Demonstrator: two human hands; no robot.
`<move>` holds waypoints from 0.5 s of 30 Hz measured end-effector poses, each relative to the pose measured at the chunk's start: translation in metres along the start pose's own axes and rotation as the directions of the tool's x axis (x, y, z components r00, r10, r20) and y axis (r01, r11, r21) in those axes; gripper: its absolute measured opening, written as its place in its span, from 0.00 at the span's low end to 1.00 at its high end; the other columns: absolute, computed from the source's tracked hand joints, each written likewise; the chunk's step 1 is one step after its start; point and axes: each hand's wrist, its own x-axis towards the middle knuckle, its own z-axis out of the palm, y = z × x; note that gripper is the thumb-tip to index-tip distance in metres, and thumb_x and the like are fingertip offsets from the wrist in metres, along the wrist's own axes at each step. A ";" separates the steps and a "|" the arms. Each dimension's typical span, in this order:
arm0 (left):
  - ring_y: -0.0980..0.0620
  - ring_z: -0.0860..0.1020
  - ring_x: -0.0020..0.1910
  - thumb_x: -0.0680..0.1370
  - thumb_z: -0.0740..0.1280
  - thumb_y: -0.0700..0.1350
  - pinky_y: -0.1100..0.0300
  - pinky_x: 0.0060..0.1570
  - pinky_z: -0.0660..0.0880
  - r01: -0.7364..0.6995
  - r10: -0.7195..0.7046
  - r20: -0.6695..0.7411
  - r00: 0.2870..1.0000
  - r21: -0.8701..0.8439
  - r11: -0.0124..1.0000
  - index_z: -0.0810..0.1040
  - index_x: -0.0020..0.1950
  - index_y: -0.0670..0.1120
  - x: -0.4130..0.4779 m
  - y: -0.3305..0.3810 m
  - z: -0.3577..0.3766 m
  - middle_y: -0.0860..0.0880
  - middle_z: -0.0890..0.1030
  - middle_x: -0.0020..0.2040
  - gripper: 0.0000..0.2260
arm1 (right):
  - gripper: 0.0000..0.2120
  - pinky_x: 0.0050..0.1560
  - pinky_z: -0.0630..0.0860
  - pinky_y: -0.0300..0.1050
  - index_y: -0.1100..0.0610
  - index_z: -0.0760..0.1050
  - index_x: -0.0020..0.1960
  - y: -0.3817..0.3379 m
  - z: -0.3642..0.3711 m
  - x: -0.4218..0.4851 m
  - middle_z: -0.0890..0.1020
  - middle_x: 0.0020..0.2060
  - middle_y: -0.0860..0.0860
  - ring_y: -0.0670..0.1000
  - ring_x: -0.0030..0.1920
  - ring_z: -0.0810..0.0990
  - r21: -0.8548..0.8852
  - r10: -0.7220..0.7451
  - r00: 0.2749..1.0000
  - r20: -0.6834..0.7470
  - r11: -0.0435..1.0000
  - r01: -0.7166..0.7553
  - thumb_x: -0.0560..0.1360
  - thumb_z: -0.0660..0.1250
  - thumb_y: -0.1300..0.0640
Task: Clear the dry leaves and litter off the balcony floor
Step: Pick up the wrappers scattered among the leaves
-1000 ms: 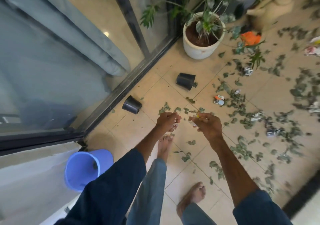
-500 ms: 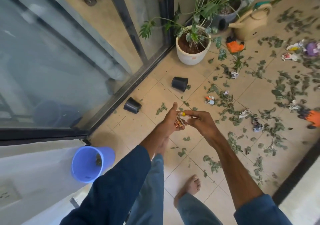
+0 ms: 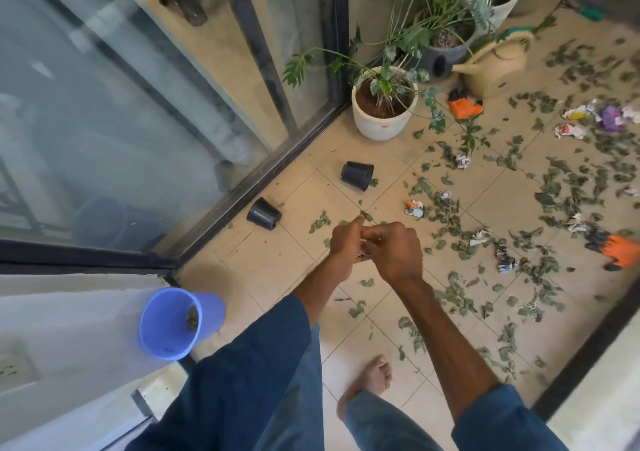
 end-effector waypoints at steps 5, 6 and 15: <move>0.49 0.79 0.34 0.83 0.65 0.49 0.59 0.31 0.75 -0.025 0.022 -0.060 0.998 -0.053 0.998 0.79 0.40 0.45 -0.010 -0.001 0.003 0.46 0.82 0.38 0.14 | 0.12 0.36 0.74 0.40 0.51 0.87 0.43 -0.002 -0.008 -0.004 0.85 0.38 0.47 0.44 0.35 0.79 0.004 -0.026 0.999 0.020 1.000 0.026 0.69 0.76 0.67; 0.49 0.79 0.35 0.83 0.65 0.49 0.59 0.31 0.76 -0.036 0.032 -0.075 0.997 -0.053 0.998 0.79 0.39 0.45 -0.011 -0.001 0.004 0.46 0.82 0.38 0.14 | 0.13 0.35 0.74 0.35 0.51 0.88 0.43 0.000 -0.009 -0.003 0.86 0.37 0.46 0.42 0.34 0.80 0.023 -0.039 0.999 0.032 0.999 0.038 0.69 0.75 0.69; 0.50 0.76 0.35 0.84 0.62 0.47 0.60 0.32 0.71 -0.158 0.187 -0.183 0.965 0.162 0.974 0.79 0.40 0.43 -0.021 0.004 0.009 0.47 0.78 0.37 0.15 | 0.16 0.38 0.81 0.41 0.51 0.88 0.42 0.004 -0.014 -0.003 0.85 0.32 0.44 0.44 0.36 0.85 0.121 -0.115 0.992 0.046 0.987 0.109 0.69 0.72 0.72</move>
